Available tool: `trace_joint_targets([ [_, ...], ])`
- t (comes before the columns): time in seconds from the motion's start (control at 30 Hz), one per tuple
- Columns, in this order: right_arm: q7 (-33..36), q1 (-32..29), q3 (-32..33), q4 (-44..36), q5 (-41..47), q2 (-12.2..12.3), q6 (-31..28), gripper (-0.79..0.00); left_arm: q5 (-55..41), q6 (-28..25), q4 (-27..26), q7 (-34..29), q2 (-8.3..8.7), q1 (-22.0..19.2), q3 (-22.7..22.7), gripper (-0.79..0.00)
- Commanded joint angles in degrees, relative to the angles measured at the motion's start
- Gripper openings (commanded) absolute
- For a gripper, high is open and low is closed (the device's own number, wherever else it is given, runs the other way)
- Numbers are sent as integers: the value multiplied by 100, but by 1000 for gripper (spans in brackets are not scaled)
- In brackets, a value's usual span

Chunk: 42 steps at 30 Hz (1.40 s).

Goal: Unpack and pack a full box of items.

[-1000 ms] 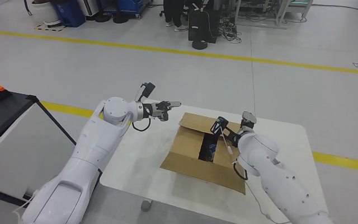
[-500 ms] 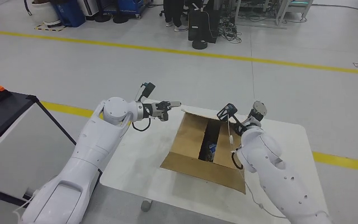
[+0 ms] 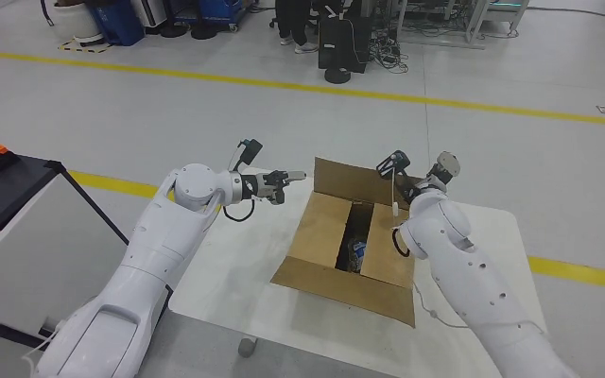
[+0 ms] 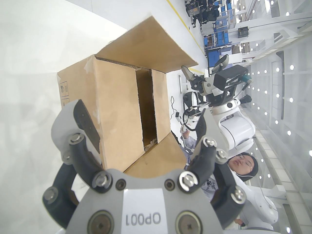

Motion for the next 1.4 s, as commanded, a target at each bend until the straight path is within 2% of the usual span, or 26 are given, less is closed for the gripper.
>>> trace_joint_targets([
  [0.0, 25, 118, -56, 192, -16, -44, -14, 0, 0, 0, 0, 0, 0, 0, 0, 0],
  [0.43, 108, 560, -237, 1201, 58, -300, -222, 0, 0, 0, 0, 0, 0, 0, 0, 0],
  [0.93, 96, 775, -280, 1815, 47, -502, -494, 0, 0, 0, 0, 0, 0, 0, 0, 0],
  [1.07, -70, 637, -54, 1417, 132, -482, -459, 0, 0, 0, 0, 0, 0, 0, 0, 0],
  [1.17, -255, 318, 240, 798, 253, -404, -716, 0, 0, 0, 0, 0, 0, 0, 0, 0],
  [1.37, -989, -880, 1003, -980, 228, -148, -1534, 0, 0, 0, 0, 0, 0, 0, 0, 0],
])
